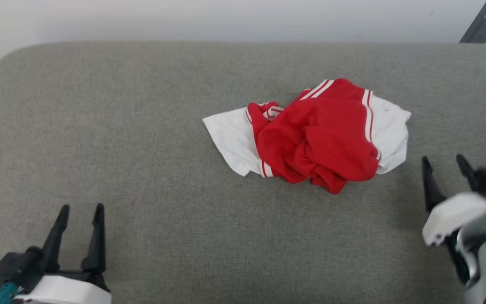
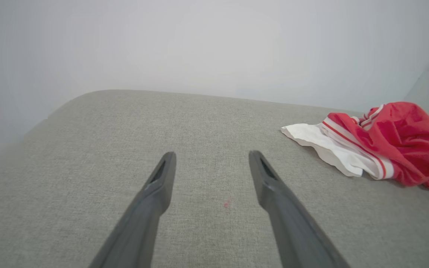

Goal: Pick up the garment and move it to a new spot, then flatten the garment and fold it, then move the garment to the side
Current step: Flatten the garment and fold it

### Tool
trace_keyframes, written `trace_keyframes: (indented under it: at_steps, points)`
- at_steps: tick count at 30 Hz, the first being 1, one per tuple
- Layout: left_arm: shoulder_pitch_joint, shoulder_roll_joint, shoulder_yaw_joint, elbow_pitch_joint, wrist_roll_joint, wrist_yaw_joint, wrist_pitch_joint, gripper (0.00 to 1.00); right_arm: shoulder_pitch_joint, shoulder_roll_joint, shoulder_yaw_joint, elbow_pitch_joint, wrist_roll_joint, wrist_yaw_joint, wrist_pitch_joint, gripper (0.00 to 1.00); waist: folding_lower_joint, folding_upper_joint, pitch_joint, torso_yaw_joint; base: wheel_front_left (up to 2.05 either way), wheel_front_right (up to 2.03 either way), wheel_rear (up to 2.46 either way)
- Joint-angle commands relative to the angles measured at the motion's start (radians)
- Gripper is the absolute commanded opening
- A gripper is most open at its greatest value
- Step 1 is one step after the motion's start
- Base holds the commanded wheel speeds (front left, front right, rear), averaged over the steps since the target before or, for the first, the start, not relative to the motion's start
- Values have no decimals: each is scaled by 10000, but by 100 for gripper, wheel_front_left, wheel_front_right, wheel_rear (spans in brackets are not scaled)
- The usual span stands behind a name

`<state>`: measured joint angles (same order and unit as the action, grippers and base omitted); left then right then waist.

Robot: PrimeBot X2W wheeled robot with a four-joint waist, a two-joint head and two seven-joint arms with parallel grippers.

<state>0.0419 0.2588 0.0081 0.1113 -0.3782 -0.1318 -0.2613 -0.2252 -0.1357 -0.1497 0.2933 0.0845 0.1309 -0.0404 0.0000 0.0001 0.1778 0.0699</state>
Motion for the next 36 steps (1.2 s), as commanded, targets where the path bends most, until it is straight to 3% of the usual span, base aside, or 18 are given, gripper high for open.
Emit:
trace_keyframes:
  at_steps: [1,2,12,19,21,22,28,36]
  points:
    - [-224,-52,-83,71,-142,22,-51,100,-493,-353,221,117,58,-1,881,100,0,-1,378,238,0,0,0]
    - [-224,-52,-83,71,-142,22,-51,100,-493,-353,221,117,58,-1,881,100,0,-1,378,238,0,0,0]
    - [-976,-291,-474,301,-414,22,-51,100,-2265,-1691,1066,532,1088,-3,6516,100,0,-1,1285,836,0,0,0]
    - [-1303,-403,-553,458,-576,22,-51,100,-2551,-1865,1399,540,1525,0,7809,99,0,-1,1686,1133,0,0,0]
    - [-1357,-430,-564,502,-610,22,-51,100,-2524,-1817,1414,553,1577,0,7928,15,0,-1,1718,1160,0,0,0]
    - [-1379,-437,-562,509,-621,22,-51,100,-2513,-1818,1448,550,1587,0,7999,0,0,-1,1731,1165,0,0,0]
    - [-1460,-403,-621,524,-685,22,-52,100,-2586,-2035,838,352,1322,-27,7769,0,0,-1,1703,1032,0,0,0]
    - [-1338,-285,-616,468,-703,22,-52,100,-2093,-2505,-900,-443,620,-5,7469,0,0,-1,1619,807,0,0,0]
